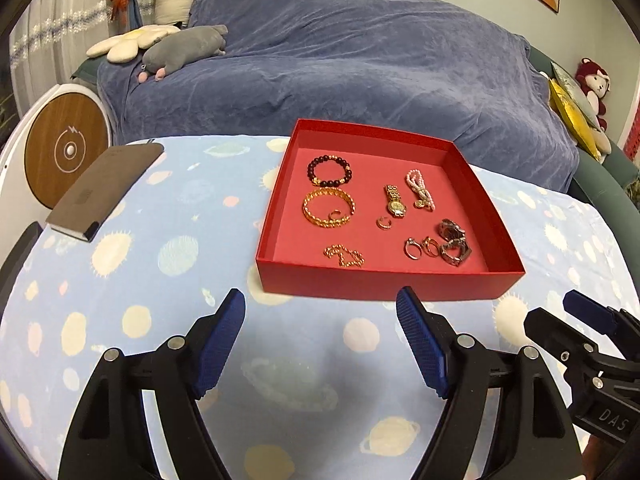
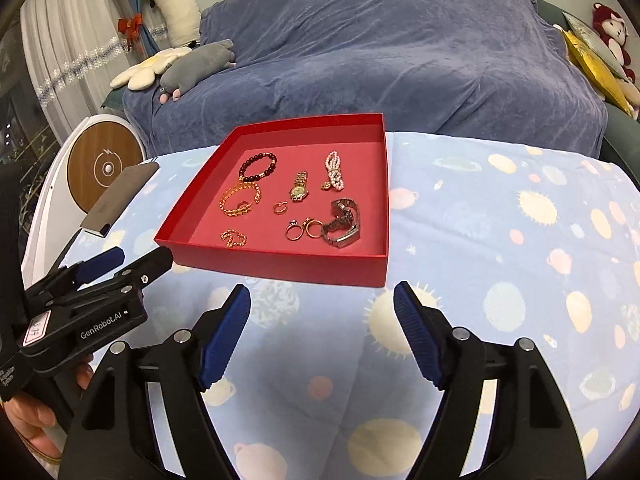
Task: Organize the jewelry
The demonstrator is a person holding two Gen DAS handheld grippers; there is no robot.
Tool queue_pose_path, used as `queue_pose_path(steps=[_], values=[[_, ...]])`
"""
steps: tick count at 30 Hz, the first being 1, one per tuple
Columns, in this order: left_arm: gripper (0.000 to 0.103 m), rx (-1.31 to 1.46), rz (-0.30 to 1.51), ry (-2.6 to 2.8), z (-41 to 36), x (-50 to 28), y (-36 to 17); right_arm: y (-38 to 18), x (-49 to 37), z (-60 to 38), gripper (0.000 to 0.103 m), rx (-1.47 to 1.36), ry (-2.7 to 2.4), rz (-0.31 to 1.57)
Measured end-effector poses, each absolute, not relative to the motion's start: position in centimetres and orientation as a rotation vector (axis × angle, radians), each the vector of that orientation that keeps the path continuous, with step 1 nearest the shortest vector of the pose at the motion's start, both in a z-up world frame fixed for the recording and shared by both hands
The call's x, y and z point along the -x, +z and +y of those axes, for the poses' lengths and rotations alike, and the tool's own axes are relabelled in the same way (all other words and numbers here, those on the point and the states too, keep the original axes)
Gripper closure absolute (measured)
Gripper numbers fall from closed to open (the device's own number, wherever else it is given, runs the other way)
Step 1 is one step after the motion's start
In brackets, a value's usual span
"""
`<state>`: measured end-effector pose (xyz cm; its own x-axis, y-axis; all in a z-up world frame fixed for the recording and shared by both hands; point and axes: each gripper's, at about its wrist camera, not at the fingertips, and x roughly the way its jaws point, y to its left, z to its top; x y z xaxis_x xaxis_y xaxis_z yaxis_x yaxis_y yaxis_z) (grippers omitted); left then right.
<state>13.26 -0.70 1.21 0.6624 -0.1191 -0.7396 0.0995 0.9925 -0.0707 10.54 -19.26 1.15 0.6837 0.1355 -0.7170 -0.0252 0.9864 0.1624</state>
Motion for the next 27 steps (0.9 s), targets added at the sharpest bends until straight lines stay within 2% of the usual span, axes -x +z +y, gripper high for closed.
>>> queue_pose_path(steps=[27], values=[[0.028,-0.046,0.868,-0.114,-1.5,-11.9,-0.9,-1.0,-9.3,-17.1,0.022,-0.067,0.064,0.825]])
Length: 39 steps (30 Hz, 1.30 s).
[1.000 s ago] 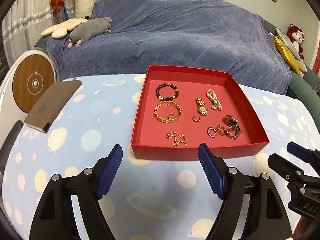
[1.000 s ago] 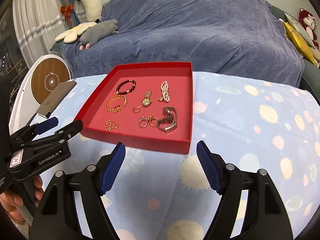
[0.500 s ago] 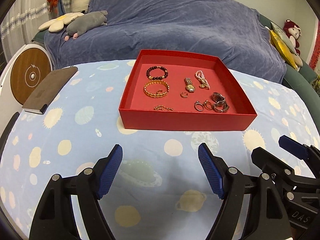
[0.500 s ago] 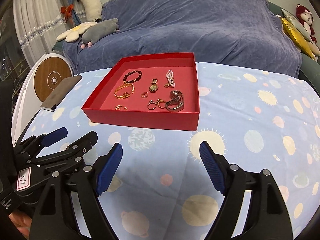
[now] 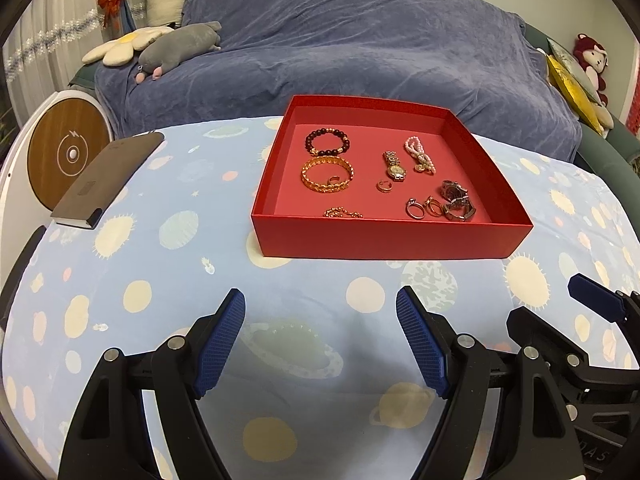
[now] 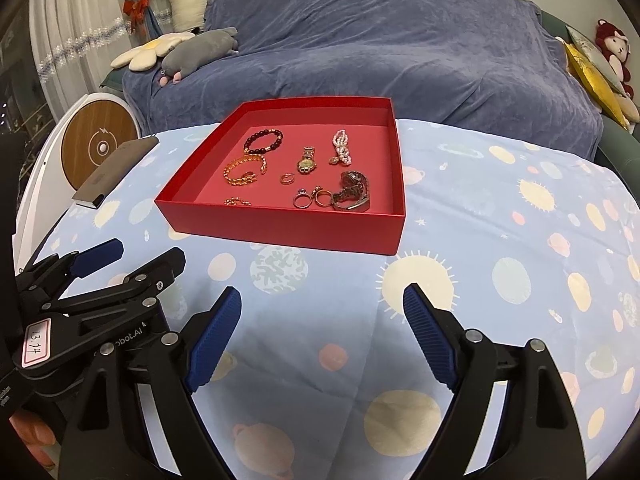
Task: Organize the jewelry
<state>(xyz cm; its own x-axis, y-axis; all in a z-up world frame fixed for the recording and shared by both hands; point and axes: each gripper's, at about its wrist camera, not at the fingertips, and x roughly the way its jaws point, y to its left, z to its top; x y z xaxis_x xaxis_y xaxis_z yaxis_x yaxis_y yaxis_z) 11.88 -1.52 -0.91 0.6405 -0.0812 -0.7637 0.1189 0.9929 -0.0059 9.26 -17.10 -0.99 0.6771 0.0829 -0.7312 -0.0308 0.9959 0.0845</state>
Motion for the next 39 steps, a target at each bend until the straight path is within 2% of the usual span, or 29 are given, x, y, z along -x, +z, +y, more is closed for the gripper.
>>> queue_pose_path(steps=[23,39], values=[[0.028,-0.068,0.823,-0.055,-1.17,-11.3,-0.72,-0.92,-9.02,-16.73,0.02,-0.061,0.061,0.807],[0.028,-0.062,0.861,-0.047,-1.06,-11.61,-1.25,-0.93,-8.97,-16.45,0.02,-0.063,0.06,0.811]])
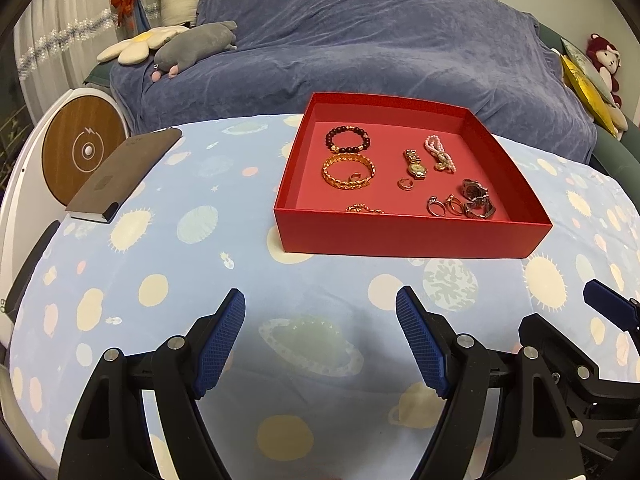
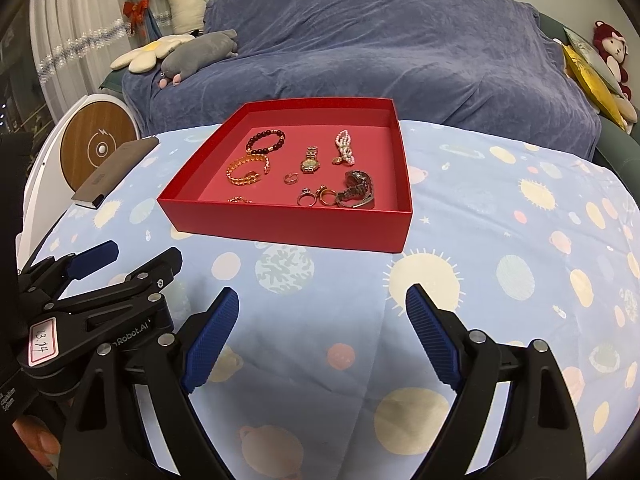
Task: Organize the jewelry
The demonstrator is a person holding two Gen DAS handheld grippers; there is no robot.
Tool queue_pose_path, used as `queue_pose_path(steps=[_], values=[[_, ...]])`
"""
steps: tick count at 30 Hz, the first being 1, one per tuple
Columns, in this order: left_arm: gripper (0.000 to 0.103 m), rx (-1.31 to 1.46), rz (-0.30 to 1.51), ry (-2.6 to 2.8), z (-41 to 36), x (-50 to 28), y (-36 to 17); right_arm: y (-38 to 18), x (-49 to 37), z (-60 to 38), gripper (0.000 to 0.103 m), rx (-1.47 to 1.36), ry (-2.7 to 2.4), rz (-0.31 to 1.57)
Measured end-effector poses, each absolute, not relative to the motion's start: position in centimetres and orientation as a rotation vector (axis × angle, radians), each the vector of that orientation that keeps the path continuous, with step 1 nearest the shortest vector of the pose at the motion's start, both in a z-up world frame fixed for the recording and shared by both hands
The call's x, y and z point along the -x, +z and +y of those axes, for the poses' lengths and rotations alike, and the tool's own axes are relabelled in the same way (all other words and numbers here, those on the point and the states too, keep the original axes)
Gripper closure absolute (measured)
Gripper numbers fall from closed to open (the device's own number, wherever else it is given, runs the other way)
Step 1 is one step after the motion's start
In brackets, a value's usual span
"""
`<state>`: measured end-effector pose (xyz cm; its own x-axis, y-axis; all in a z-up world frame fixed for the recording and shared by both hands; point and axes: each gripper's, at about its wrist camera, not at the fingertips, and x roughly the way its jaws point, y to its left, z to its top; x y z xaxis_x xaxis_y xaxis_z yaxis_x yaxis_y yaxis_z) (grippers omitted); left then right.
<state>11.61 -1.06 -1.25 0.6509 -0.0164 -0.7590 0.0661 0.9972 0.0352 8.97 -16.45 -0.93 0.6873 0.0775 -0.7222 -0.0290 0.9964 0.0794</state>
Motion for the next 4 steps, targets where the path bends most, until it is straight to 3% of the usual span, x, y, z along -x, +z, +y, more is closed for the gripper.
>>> queue_pose_path(steps=[4], values=[[0.028,-0.051,0.863,-0.054,-0.87,-11.64,-1.27,-1.03,-9.04,-16.59,0.015,-0.067,0.039,0.805]])
